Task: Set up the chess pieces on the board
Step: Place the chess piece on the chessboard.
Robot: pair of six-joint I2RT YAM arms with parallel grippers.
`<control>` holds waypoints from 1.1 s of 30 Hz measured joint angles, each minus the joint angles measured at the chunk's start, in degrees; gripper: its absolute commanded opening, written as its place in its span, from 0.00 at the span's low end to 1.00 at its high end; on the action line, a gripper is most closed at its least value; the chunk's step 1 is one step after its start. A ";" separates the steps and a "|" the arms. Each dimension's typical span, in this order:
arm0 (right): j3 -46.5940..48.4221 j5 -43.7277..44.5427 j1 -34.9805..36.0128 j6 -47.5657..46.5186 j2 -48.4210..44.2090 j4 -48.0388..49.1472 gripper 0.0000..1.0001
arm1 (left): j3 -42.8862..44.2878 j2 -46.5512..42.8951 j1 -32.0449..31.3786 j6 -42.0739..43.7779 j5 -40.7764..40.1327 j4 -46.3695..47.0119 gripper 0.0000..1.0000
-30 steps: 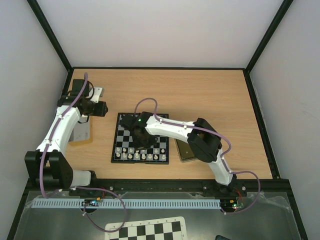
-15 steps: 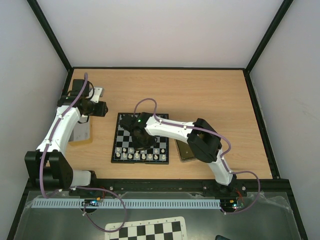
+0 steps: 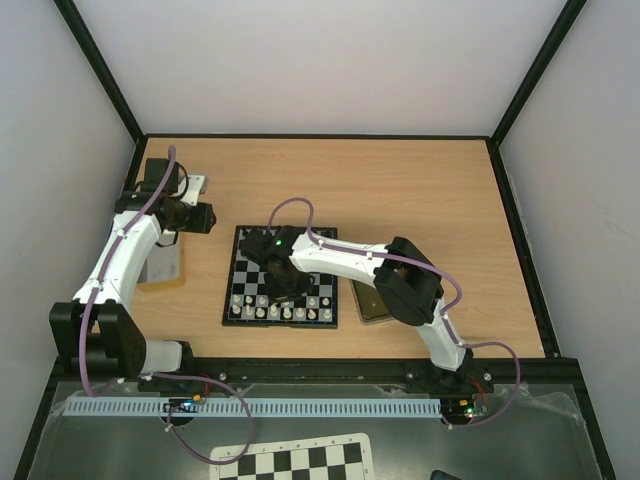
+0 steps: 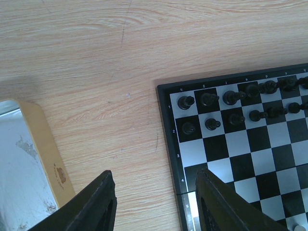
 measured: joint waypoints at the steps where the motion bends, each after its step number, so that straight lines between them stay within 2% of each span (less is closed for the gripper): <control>1: -0.02 0.02 0.00 0.02 -0.02 -0.02 0.06 | 0.00 0.00 0.00 0.00 0.02 0.00 0.47; 5: -0.28 0.02 0.00 0.04 0.00 0.02 0.15 | 0.00 0.00 0.00 0.00 0.24 0.00 0.47; 8: -0.55 0.04 0.00 0.24 0.00 0.07 0.17 | 0.00 0.00 0.00 0.00 0.42 0.00 0.47; 33: -0.52 0.42 0.00 0.37 0.02 0.42 0.18 | 0.00 0.00 0.00 0.02 1.31 0.00 0.47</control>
